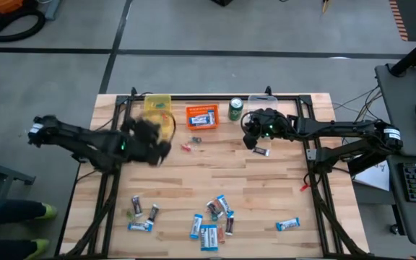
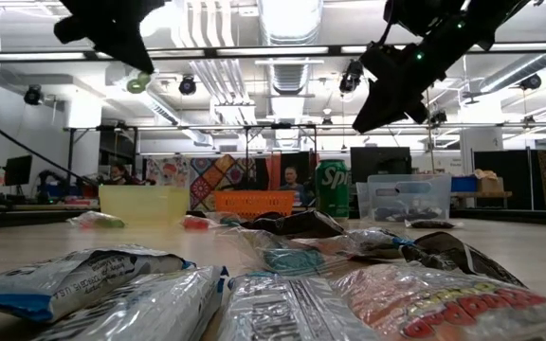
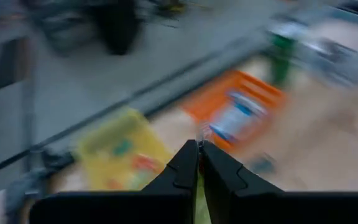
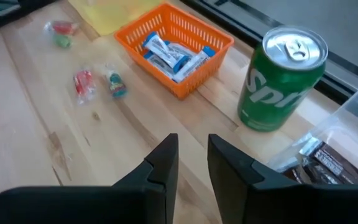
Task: Organize candy in baskets
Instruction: Put the green gummy into the yellow bin
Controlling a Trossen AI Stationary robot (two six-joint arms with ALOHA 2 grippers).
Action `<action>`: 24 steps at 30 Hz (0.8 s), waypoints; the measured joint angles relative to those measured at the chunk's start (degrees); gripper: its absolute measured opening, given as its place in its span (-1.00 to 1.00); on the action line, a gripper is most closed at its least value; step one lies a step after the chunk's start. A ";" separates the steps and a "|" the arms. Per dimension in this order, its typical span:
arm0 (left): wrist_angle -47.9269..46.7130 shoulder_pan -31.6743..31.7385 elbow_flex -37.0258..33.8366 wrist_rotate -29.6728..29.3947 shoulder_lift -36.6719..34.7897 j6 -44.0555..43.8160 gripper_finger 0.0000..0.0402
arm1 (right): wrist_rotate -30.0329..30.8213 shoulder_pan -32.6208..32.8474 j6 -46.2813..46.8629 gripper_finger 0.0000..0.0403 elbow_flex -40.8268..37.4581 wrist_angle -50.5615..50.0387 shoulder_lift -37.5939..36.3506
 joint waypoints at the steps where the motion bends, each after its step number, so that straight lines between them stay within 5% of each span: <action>1: 0.77 3.19 -0.05 -0.75 -0.39 0.83 -1.00 | 0.00 0.01 -0.01 -0.64 0.00 0.60 0.00; 6: 9.48 19.71 -0.21 4.62 1.08 16.57 -1.00 | 0.02 0.00 -0.02 -0.62 0.00 1.72 0.00; 12: 20.66 40.86 -0.39 29.11 7.98 40.33 -1.00 | 0.02 0.01 0.00 -0.64 0.00 1.70 0.00; 17: 20.69 52.80 1.99 51.08 15.43 58.62 -1.00 | 0.02 0.02 -0.16 -0.66 0.00 1.72 0.21; 24: 13.29 55.79 6.54 50.59 23.55 78.87 -1.00 | 0.01 0.01 -0.31 -0.66 0.00 1.70 2.18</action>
